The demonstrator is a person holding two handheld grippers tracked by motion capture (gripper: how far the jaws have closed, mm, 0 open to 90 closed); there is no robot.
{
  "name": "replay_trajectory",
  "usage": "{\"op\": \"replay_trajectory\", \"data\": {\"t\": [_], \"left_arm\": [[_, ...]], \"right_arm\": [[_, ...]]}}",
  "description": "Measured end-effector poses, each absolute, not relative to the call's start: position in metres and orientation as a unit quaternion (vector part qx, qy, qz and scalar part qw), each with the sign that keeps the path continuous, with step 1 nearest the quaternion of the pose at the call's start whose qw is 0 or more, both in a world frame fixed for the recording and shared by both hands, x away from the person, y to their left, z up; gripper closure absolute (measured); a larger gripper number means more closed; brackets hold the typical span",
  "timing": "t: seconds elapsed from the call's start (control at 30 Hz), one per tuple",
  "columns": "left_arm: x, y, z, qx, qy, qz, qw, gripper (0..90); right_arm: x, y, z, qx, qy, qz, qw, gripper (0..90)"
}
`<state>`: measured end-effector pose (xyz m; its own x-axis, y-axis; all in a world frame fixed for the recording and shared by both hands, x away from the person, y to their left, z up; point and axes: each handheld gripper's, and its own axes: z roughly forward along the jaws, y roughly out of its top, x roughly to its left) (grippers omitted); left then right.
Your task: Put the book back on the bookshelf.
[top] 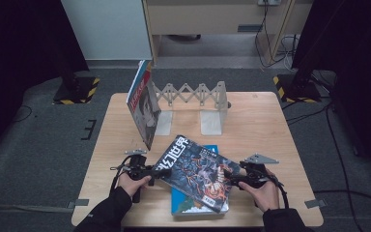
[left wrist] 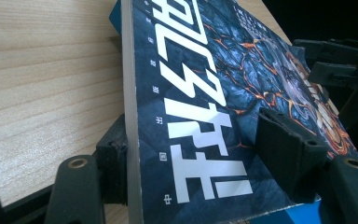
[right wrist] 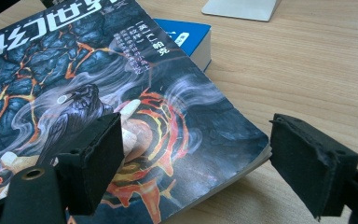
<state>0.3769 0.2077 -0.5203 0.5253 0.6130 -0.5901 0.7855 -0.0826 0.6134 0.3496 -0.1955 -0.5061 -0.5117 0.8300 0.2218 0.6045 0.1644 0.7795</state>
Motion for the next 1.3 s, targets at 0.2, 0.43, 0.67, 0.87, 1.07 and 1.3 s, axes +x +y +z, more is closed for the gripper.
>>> {"op": "replay_trajectory", "data": {"t": [0.2,0.43,0.67,0.87,1.07,1.3], "left_arm": [[0.375,0.213,-0.515,0.719,0.493,-0.108,0.477,44.0],[0.368,0.214,-0.502,0.705,0.475,-0.123,0.512,51.5],[0.367,0.204,-0.501,0.707,0.471,-0.155,0.505,53.4],[0.368,0.206,-0.499,0.698,0.484,-0.176,0.497,62.1],[0.367,0.206,-0.489,0.685,0.487,-0.179,0.512,68.6],[0.366,0.202,-0.475,0.681,0.491,-0.175,0.514,72.5]], "right_arm": [[0.350,-0.196,-0.507,0.477,0.751,0.438,0.131,18.4],[0.349,-0.197,-0.509,0.481,0.747,0.438,0.136,18.8],[0.349,-0.196,-0.509,0.481,0.745,0.442,0.136,19.0],[0.349,-0.197,-0.509,0.481,0.745,0.442,0.135,18.9],[0.350,-0.200,-0.509,0.484,0.745,0.441,0.129,18.7],[0.352,-0.215,-0.509,0.497,0.740,0.428,0.149,19.3]]}}
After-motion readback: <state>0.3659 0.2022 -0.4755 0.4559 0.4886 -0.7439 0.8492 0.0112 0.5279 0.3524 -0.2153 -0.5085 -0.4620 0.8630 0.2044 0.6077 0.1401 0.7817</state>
